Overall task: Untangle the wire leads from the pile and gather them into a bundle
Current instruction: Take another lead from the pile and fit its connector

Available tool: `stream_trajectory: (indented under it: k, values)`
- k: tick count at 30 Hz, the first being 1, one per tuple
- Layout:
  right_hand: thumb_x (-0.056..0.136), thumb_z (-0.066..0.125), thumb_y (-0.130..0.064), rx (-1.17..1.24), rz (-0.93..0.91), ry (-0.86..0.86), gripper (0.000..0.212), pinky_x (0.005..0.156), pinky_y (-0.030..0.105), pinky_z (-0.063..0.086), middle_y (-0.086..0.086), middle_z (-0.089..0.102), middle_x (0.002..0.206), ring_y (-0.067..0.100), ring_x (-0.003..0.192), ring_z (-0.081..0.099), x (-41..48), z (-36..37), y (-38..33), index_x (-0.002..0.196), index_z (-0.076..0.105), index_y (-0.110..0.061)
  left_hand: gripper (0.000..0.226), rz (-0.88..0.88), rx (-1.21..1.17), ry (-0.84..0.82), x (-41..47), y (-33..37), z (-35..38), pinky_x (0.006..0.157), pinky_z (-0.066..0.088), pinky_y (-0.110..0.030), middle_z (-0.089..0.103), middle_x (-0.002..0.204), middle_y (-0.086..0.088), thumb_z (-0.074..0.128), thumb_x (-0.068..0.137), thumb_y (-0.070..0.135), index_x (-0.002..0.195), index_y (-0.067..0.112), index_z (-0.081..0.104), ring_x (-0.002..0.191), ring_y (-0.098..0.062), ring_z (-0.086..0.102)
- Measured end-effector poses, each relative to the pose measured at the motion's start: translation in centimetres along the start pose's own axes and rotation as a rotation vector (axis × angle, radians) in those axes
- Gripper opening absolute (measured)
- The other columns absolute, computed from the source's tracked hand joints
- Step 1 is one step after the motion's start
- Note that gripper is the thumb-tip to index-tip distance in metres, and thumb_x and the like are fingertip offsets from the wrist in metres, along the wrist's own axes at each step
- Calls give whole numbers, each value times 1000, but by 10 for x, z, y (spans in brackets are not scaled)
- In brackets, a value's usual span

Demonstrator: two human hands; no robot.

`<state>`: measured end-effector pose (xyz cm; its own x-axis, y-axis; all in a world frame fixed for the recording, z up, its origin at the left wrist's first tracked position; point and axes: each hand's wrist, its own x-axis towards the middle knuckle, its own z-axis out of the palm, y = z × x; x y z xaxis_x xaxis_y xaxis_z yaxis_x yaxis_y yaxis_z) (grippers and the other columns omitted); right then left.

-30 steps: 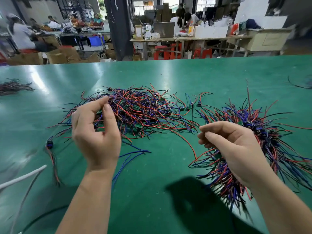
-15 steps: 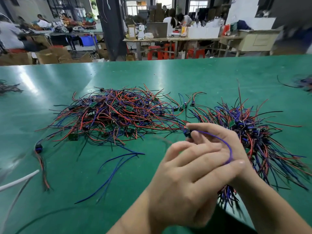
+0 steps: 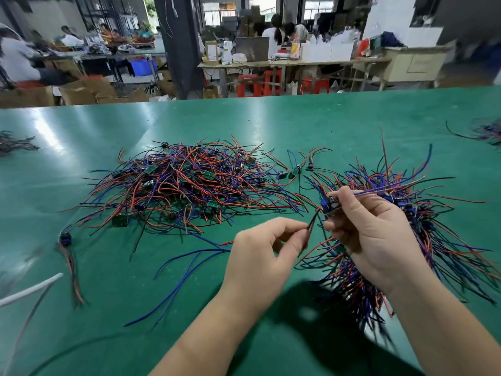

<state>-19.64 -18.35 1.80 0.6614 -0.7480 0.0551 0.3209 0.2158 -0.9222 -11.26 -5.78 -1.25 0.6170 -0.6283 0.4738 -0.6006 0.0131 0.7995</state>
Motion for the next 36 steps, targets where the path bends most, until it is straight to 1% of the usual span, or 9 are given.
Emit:
stream_trajectory:
  k: [3, 5, 10, 13, 17, 22, 25, 30, 36]
  values:
    - [65, 66, -36, -29, 33, 2, 21, 42, 14, 43, -3, 61, 51, 7, 42, 56, 2, -2, -2, 58, 72, -17, 10, -249, -407, -228, -1, 8, 3, 53, 52, -22, 70, 66, 1, 66, 88, 11, 79, 16, 69, 55, -8, 60]
    - [65, 67, -36, -44, 67, -12, 21, 42, 14, 43, -4, 61, 51, 5, 42, 54, 3, -4, -3, 56, 73, -17, 13, -355, -553, -340, 0, 12, 3, 55, 53, -21, 71, 68, -2, 63, 86, 21, 79, 10, 68, 56, -12, 63]
    - [66, 66, -34, -94, 132, -187, 22, 53, 22, 50, 7, 57, 65, 12, 52, 52, 3, -7, 2, 67, 76, -15, 40, -522, -727, -342, 6, 7, 3, 67, 58, -28, 73, 80, -10, 56, 77, 43, 78, 8, 75, 65, -19, 68]
    - [65, 68, -37, -158, 138, -316, 29, 70, 31, 49, 10, 62, 75, 22, 69, 54, 1, -9, 5, 79, 78, -14, 42, -466, -633, -335, 5, 3, 0, 75, 58, -28, 74, 88, -12, 60, 78, 41, 91, 3, 71, 78, -20, 70]
    - [68, 68, -36, -255, 126, -341, 30, 81, 37, 41, 5, 69, 82, 19, 84, 57, 1, -11, 10, 86, 78, -14, 24, -355, -313, -287, 4, -1, -2, 72, 53, -27, 75, 82, -8, 65, 85, 32, 80, 9, 71, 69, -12, 65]
    - [64, 71, -25, -332, 115, -221, 23, 75, 28, 48, 5, 70, 77, 15, 76, 59, 1, -8, 15, 83, 76, -13, 31, -93, 239, -279, -1, -9, -3, 59, 45, -29, 63, 64, 5, 57, 89, 49, 80, 20, 64, 59, -11, 55]
    - [75, 73, -11, -387, 72, -162, 11, 75, 26, 52, 2, 73, 76, 11, 75, 64, 3, -10, 16, 83, 75, -16, 41, 91, 435, -328, -1, -12, -7, 64, 43, -33, 63, 68, 2, 42, 89, 56, 83, 20, 60, 63, -15, 54]
    - [83, 69, -8, -445, -24, -146, 16, 64, 13, 48, 0, 74, 75, 7, 71, 67, 4, -13, 14, 84, 75, -22, 43, 39, 392, -363, 7, -19, -18, 94, 40, -31, 71, 81, 7, 40, 88, 55, 89, 23, 69, 77, -9, 62]
    - [83, 68, -6, -405, 19, -177, 19, 68, 15, 51, 3, 72, 76, 8, 71, 62, 3, -10, 14, 83, 77, -22, 21, -231, -81, -207, 12, -24, -18, 75, 56, -38, 74, 74, 3, 67, 82, 40, 79, 20, 74, 73, -19, 70]
